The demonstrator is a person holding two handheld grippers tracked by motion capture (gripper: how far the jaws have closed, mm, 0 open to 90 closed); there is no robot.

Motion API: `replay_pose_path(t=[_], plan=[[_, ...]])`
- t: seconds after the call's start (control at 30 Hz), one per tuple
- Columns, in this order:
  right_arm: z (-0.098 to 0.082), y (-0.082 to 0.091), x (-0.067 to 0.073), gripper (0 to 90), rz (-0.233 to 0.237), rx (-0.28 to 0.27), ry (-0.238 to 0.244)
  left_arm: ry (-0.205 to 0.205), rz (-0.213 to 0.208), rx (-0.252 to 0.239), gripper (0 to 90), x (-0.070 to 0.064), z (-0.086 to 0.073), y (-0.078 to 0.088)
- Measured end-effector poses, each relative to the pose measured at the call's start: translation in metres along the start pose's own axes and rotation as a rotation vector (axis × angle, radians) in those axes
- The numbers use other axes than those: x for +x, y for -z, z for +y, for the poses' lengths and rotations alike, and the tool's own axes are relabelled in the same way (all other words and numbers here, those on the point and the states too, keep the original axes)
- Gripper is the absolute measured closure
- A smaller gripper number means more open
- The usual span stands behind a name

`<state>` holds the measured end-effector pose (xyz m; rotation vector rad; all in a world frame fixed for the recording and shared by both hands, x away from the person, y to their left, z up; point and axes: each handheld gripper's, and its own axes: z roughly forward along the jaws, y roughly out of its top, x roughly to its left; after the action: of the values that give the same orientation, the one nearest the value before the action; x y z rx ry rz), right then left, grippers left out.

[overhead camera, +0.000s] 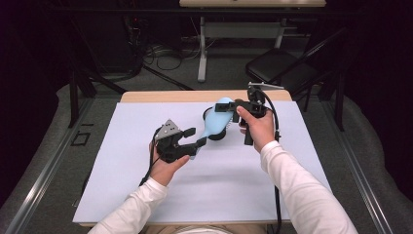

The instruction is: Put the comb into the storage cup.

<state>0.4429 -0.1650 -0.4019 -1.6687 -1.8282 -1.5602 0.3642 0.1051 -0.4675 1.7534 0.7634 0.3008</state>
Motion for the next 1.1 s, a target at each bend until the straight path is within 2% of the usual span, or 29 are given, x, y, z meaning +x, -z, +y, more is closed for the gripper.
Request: replay_pose_path(t=[0.13, 0.3, 0.4, 0.57, 0.67, 0.77, 1.0, 1.1], plan=[[0.001, 0.002, -0.003, 49.4, -0.009, -0.005, -0.002, -0.005, 0.01, -0.013, 40.6, 0.0, 0.001, 0.001], [0.002, 0.005, -0.006, 49.4, -0.015, -0.012, -0.01, 0.013, 0.024, -0.026, 40.0, 0.001, 0.002, 0.004], [0.003, 0.006, -0.007, 49.4, -0.016, -0.015, -0.012, 0.018, 0.019, -0.033, 40.1, 0.003, 0.003, 0.005], [0.004, 0.007, -0.008, 49.4, -0.02, -0.019, -0.01, 0.03, 0.04, -0.04, 39.5, 0.005, 0.004, 0.007], [0.004, 0.007, -0.008, 49.4, -0.02, -0.023, -0.014, 0.021, 0.069, -0.047, 38.0, 0.006, 0.004, 0.008], [0.005, 0.008, -0.009, 49.4, -0.021, -0.025, -0.017, 0.02, 0.077, -0.058, 37.9, 0.009, 0.005, 0.009], [0.006, 0.011, -0.01, 49.4, -0.029, -0.035, -0.016, 0.019, 0.088, -0.056, 38.2, 0.014, 0.005, 0.01], [0.006, 0.012, -0.011, 49.3, -0.03, -0.038, -0.015, 0.033, 0.099, -0.043, 36.5, 0.016, 0.004, 0.01]])
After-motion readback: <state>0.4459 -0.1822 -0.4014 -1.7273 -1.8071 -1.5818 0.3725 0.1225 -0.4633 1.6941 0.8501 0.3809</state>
